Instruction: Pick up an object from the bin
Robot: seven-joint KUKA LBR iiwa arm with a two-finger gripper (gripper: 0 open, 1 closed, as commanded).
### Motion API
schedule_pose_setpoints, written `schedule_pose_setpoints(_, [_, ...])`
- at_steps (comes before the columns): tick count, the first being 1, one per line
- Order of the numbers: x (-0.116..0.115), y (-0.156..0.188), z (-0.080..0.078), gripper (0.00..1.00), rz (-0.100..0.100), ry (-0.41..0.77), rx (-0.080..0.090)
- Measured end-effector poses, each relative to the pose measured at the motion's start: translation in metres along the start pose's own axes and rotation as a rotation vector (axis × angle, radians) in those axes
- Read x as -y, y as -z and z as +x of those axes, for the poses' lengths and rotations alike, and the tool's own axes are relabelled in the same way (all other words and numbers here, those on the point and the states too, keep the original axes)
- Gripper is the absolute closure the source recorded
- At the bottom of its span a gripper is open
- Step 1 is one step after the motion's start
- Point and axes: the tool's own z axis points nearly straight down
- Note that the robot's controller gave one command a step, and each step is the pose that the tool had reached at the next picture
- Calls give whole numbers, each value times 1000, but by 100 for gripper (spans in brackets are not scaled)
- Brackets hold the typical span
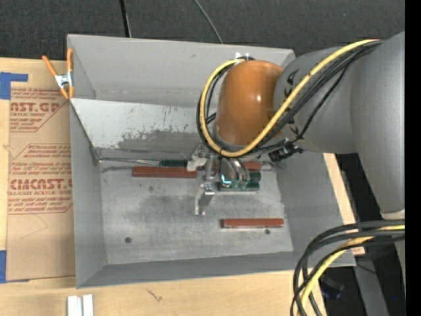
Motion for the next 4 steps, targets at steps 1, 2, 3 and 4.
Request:
schedule_pose_setpoints(1, [0,4,-2,0,0,0,8])
schedule_pose_setpoints(2, [55,-22,-13,0,-2,-42,10])
schedule_pose_setpoints(3, [78,-47,-1,0,1,-210,15])
schedule_pose_setpoints(4, [94,-63,-12,0,-1,-158,10])
